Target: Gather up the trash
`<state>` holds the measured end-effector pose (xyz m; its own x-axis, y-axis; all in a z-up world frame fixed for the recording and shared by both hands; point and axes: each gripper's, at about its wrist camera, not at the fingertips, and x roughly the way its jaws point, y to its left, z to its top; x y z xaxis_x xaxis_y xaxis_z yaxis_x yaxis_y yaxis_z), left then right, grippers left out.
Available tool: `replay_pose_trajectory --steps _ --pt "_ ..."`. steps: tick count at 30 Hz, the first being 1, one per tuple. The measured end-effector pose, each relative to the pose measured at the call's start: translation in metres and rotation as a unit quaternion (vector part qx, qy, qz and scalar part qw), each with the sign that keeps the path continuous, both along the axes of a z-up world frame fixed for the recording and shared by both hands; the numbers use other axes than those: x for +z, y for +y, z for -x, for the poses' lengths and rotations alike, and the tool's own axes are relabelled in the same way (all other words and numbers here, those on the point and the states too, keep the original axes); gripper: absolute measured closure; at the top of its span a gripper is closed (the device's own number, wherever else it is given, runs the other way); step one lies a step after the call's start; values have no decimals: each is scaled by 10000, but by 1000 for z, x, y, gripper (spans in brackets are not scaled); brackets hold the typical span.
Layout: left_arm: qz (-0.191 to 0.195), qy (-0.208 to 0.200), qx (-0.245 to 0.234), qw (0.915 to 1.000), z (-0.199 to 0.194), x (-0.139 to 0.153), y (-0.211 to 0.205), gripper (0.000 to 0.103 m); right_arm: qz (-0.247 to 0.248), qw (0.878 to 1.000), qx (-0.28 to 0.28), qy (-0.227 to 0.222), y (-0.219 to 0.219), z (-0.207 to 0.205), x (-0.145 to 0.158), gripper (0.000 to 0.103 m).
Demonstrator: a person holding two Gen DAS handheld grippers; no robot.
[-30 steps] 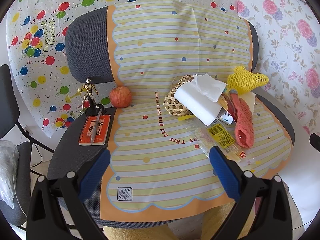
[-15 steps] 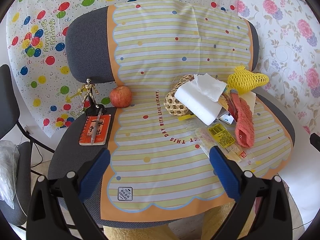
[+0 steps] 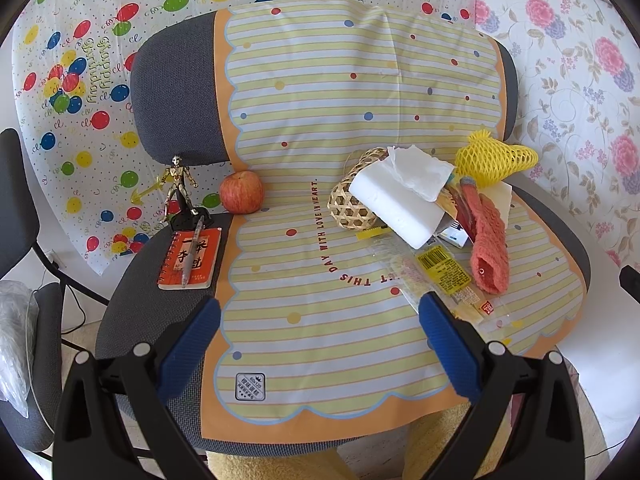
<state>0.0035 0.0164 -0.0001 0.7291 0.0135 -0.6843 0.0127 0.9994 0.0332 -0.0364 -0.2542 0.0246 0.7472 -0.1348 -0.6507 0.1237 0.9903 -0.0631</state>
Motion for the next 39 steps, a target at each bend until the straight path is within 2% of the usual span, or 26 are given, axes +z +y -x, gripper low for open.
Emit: replay_pose_trajectory --steps 8,14,17,20,22,27,30,32,34,39 --pt "-70 171 42 9998 -13 -15 0 7 -328 9992 201 129 -7 -22 -24 6" --pt "-45 344 -16 9994 -33 -30 -2 7 -295 9975 647 -36 -1 -47 -38 6" --pt "-10 276 -39 9996 -42 -31 -3 7 -422 9956 819 -160 3 -64 -37 6" --pt "-326 70 -62 9994 -51 -30 -9 7 -569 9932 967 -313 8 -85 -33 6" --pt "-521 -26 -63 9986 -57 -29 -11 7 -597 9919 1090 -256 16 -101 -32 6" --pt "-389 64 12 9992 -78 -31 -6 7 -688 9884 1354 -14 38 -137 -36 7" --pt "-52 131 59 9999 -89 -30 3 7 -794 9838 1609 -44 54 -154 -34 11" --pt "16 72 108 9999 -96 -28 8 7 -892 9800 1780 -36 63 -163 -33 13" --pt "18 35 119 9999 -102 -26 10 7 -1005 9778 1841 44 70 -174 -34 39" --pt "93 -27 41 9999 -116 -28 14 7 -1445 9711 1876 307 78 -200 -46 40"
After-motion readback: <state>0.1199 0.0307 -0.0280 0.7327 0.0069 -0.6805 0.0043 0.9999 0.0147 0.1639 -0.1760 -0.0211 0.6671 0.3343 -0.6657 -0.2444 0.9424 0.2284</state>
